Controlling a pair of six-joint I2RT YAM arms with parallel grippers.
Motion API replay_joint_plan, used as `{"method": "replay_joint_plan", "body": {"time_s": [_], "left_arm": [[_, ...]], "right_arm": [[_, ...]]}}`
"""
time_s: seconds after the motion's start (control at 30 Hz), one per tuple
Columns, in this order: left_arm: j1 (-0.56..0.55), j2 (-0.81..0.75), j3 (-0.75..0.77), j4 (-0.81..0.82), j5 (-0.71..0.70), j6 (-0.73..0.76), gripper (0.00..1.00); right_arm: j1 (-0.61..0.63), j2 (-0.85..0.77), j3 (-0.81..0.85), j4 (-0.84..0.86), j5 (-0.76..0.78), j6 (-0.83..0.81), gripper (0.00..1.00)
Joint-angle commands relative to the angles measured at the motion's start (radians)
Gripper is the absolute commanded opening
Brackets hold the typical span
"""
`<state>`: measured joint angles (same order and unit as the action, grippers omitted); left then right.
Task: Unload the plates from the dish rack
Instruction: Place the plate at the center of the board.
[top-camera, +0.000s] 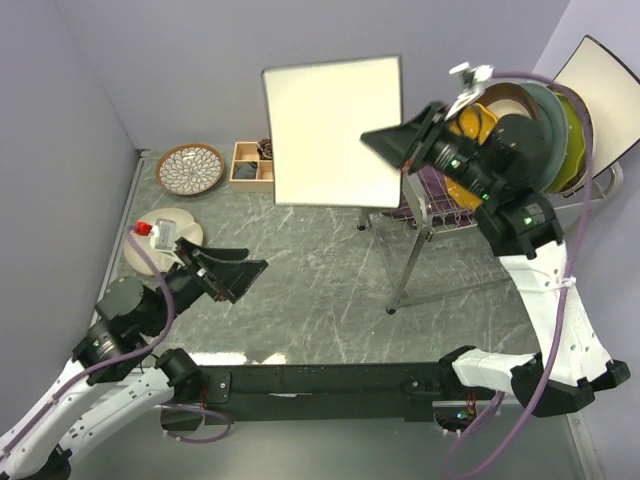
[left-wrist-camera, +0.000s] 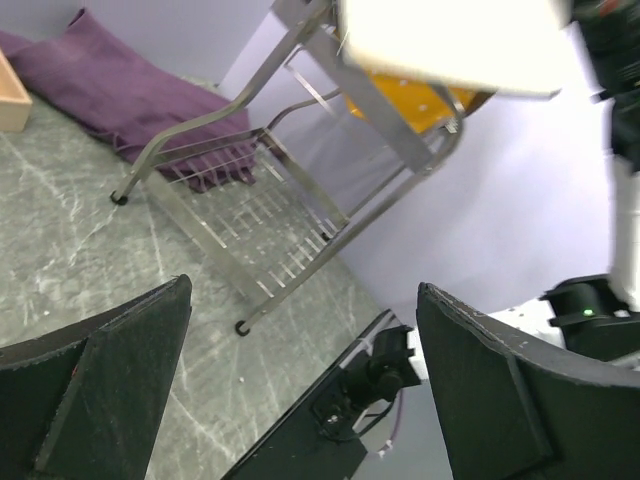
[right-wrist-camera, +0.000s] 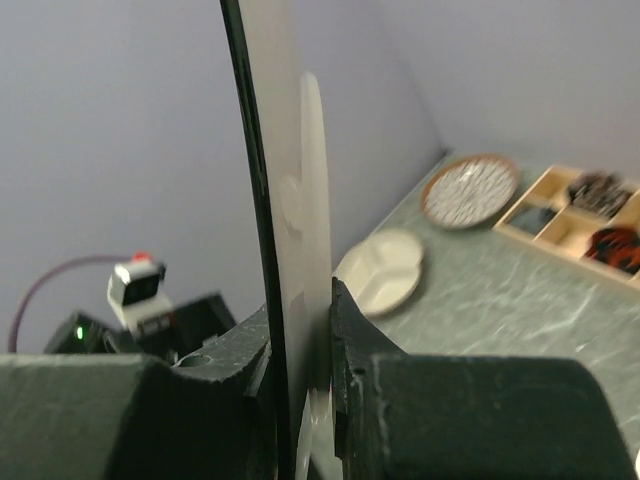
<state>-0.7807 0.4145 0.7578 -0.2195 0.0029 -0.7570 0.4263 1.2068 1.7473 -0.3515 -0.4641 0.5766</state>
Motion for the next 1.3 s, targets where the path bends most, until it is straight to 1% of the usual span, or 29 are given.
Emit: {"method": "replay_joint_plan", "body": {"time_s": [0.0,0.13,0.17,0.2,0.33,0.4,0.57,0.67,0.7,0.77,0.8,0.87,0.9,0.97,1.0,1.07,1.1,1.13,1.2,1.23,1.27], "left_arm": [[-0.003,-0.051,0.049,-0.026,0.04,-0.022,0.99],[-0.005,-0.077,0.057,-0.047,0.045,-0.031,0.99],[-0.005,-0.085,0.057,-0.055,0.037,-0.039,0.99],[-0.005,-0.088,0.055,-0.057,0.036,-0.044,0.99],[-0.005,-0.095,0.029,-0.002,0.068,-0.067,1.0],[-0.005,-0.088,0.012,0.029,0.08,-0.082,1.0],[-0.005,-0.054,-0.009,0.12,0.121,-0.103,0.99],[-0.005,-0.051,-0.029,0.178,0.138,-0.12,0.94],[-0.005,-0.052,-0.035,0.196,0.144,-0.126,0.89],[-0.003,-0.057,-0.057,0.212,0.16,-0.143,0.83],[-0.003,-0.057,-0.066,0.264,0.167,-0.151,0.78],[-0.005,-0.059,-0.101,0.304,0.186,-0.175,0.74],[-0.005,-0.057,-0.113,0.339,0.203,-0.185,0.64],[-0.005,-0.046,-0.142,0.373,0.218,-0.208,0.51],[-0.005,-0.045,-0.152,0.388,0.239,-0.212,0.36],[-0.005,-0.049,-0.17,0.414,0.249,-0.237,0.21],[-0.005,-0.051,-0.173,0.414,0.244,-0.246,0.08],[-0.005,-0.063,-0.176,0.404,0.238,-0.261,0.02],[-0.005,-0.083,-0.184,0.385,0.227,-0.277,0.01],[-0.005,-0.103,-0.19,0.373,0.221,-0.286,0.01],[-0.005,-0.117,-0.193,0.368,0.218,-0.291,0.01]], "right_arm": [[0.055,-0.099,-0.075,0.285,-0.094,0.091,0.0],[0.084,-0.139,-0.184,0.338,-0.163,0.131,0.0],[0.089,-0.15,-0.236,0.348,-0.177,0.146,0.0],[0.092,-0.171,-0.261,0.382,-0.188,0.153,0.0],[0.114,-0.208,-0.379,0.448,-0.269,0.205,0.0],[0.127,-0.22,-0.408,0.491,-0.291,0.224,0.0],[0.195,-0.234,-0.468,0.508,-0.306,0.227,0.0],[0.219,-0.228,-0.48,0.481,-0.308,0.203,0.0],[0.232,-0.227,-0.483,0.474,-0.304,0.2,0.0],[0.238,-0.225,-0.5,0.47,-0.3,0.192,0.0],[0.247,-0.219,-0.508,0.476,-0.304,0.192,0.0],[0.253,-0.211,-0.535,0.509,-0.311,0.212,0.0],[0.259,-0.204,-0.545,0.522,-0.311,0.219,0.0],[0.272,-0.199,-0.563,0.529,-0.295,0.215,0.0],[0.273,-0.199,-0.566,0.528,-0.288,0.21,0.0],[0.272,-0.193,-0.565,0.511,-0.286,0.195,0.0],[0.273,-0.193,-0.566,0.503,-0.283,0.187,0.0],[0.273,-0.194,-0.563,0.499,-0.277,0.175,0.0],[0.272,-0.193,-0.559,0.488,-0.272,0.158,0.01],[0.272,-0.191,-0.554,0.479,-0.26,0.146,0.12],[0.273,-0.191,-0.549,0.456,-0.248,0.135,0.2]]}}
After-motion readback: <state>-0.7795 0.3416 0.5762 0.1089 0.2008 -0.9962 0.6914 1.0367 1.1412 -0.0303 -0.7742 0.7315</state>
